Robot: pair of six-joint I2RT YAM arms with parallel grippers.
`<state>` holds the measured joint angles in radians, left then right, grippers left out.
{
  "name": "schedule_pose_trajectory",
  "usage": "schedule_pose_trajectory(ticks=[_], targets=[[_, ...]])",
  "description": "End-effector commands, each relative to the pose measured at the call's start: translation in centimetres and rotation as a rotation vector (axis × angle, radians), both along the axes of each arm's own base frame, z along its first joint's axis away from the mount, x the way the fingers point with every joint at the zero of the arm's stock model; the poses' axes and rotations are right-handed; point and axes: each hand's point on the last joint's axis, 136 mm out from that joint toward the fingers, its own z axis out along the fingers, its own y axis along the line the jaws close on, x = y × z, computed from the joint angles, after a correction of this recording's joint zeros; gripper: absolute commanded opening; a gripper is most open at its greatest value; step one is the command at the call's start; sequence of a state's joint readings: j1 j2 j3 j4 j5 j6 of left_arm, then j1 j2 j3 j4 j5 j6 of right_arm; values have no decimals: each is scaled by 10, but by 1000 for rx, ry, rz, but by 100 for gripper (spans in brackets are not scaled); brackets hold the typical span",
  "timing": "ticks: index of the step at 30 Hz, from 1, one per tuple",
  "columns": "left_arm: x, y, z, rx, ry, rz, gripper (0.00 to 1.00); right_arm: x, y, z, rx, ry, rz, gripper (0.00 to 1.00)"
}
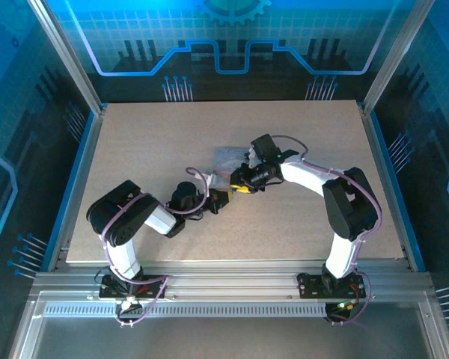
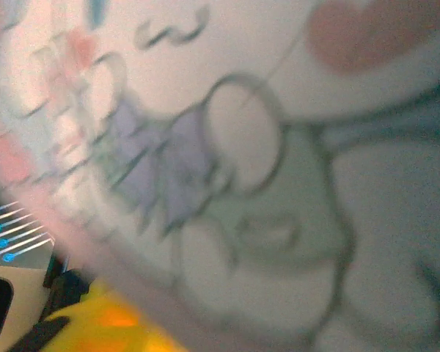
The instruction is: Unlock a padlock with a key
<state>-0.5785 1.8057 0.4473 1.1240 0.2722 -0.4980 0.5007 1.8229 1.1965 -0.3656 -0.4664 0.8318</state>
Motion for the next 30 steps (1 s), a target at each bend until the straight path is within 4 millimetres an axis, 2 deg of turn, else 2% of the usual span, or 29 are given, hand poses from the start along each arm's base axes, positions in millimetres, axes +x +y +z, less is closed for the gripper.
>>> schedule_pose_trajectory(ticks=[1,3,5,12,17,18,30], targets=[[0,-4,1,7,32,-3,0,-1,-4,-4,-21,-19,-37,47],[-1,-6,0,5,47,-8,0,-2,-6,-2,-20,-35,-55,57],[-1,-5,0,-1,58,-5,0,-2,-9,0,-16,-51,-80,61],[-5,-6,4,-10,105,-12,0,-6,-16,1,29,-69,-186,66],[-10,-9,6,-1,121,-20,0,-10,-15,5,77,-83,-242,66],[-10,-10,7,-1,124,-21,0,-18,-18,-4,67,-65,-253,66],[-16,-13,11,2,139,-26,0,-31,-7,-17,119,-8,-319,63]])
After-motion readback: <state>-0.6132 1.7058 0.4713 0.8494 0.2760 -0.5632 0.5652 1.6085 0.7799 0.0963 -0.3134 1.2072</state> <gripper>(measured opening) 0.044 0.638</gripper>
